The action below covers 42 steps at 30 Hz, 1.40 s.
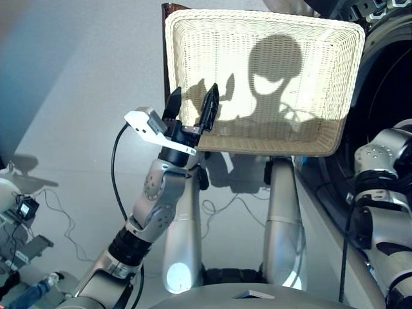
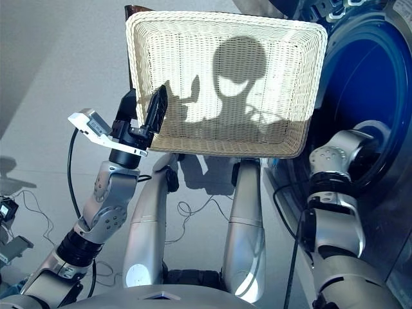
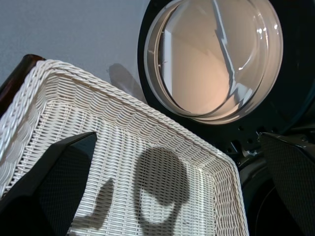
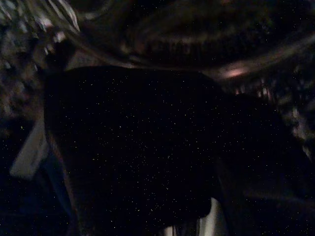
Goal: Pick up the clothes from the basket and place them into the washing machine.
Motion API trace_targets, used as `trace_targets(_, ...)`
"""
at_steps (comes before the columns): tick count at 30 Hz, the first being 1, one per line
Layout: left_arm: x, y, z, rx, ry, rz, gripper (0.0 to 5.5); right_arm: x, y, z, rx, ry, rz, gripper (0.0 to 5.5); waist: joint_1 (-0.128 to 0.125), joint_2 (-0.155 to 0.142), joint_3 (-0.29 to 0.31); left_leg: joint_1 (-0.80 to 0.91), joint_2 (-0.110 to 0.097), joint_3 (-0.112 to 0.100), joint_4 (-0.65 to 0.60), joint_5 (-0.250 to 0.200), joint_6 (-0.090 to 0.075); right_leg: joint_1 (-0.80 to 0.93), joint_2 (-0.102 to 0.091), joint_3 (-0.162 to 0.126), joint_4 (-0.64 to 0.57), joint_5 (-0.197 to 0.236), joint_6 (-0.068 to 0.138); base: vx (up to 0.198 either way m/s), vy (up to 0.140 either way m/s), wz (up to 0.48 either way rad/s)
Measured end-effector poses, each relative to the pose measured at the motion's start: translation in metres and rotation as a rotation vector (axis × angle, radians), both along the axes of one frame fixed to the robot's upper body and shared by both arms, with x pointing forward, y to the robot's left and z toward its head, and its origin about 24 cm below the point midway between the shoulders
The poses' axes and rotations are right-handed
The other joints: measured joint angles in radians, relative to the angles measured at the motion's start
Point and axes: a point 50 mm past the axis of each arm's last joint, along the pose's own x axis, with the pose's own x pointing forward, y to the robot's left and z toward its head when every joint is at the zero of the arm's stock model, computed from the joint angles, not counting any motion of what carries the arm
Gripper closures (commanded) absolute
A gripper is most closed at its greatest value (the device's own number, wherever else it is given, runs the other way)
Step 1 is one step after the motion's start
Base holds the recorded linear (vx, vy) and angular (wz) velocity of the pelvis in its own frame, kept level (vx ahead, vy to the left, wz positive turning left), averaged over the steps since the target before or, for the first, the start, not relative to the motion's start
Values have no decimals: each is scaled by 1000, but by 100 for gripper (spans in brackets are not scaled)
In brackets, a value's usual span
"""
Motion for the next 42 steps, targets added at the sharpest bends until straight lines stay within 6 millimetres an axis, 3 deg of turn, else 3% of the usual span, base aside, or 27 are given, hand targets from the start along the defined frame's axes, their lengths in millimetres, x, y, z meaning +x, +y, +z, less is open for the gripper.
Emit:
trace_targets(1,-1,-1,0,6,-2,-8,0,1,-3,0,7,19,3,550,4,0,0,0,0,0,0,0,1,-1,0,1,0,-1,-2,0,0,0)
trace_targets(2,-2,-2,0,8,-3,-14,0,1,-5,0,6,30,8,423,10,0,0,0,0,0,-1,0,1,-2,0,1,0,-1,-3,0,0,0)
trace_targets(3,-2,-4,0,10,-3,-21,0,0,-7,-1,4,44,10,0,17,0,0,-1,0,0,-1,0,1,-3,0,1,0,-1,-4,0,0,0)
trace_targets(12,-3,-5,1,15,-17,-38,0,6,-5,-9,-58,112,98,0,19,0,0,-2,-2,0,-2,0,0,-4,-2,0,0,0,3,0,0,0)
trace_targets(16,-2,-5,3,12,-24,-38,0,10,8,-14,-147,135,172,0,16,0,0,-1,-2,0,-1,-1,0,-1,-1,-1,-1,-2,0,0,0,0)
trace_targets(19,-2,-5,3,7,-24,-37,0,12,27,-21,-236,162,239,0,15,0,0,2,-1,1,-2,-1,0,1,0,0,-1,-1,0,0,0,0)
trace_targets(23,-3,-5,2,-15,-16,-29,0,14,69,-32,-365,168,365,0,1,0,0,2,0,0,-2,-1,1,3,1,-1,-2,-2,-2,0,0,0)
trace_targets(26,-4,-1,-4,-34,12,-9,0,6,104,-39,-505,169,463,0,-13,-1,1,5,2,-2,-4,-2,1,6,3,-3,-3,-2,-2,0,0,0)
trace_targets(30,-1,5,-12,-33,42,30,0,-4,129,-42,-698,234,511,0,-27,-2,1,23,3,-4,-6,-2,1,28,3,-8,-10,-2,-3,0,0,0)
trace_targets(33,4,14,-23,16,67,97,0,-11,144,-37,-856,253,523,0,-35,-6,0,55,3,-3,-31,-5,-2,55,3,-10,-18,-6,2,0,0,0)
trace_targets(37,4,27,-46,66,143,166,0,-17,151,-38,-965,285,529,0,-35,-11,0,122,3,-5,-59,4,0,118,3,-17,-43,-1,-1,15,4,-8)
trace_targets(42,9,43,-108,219,357,236,0,-29,148,-63,-1065,405,597,0,-34,-22,-2,300,1,-10,-142,7,-3,299,-2,-42,-113,-8,1,124,-35,-20)
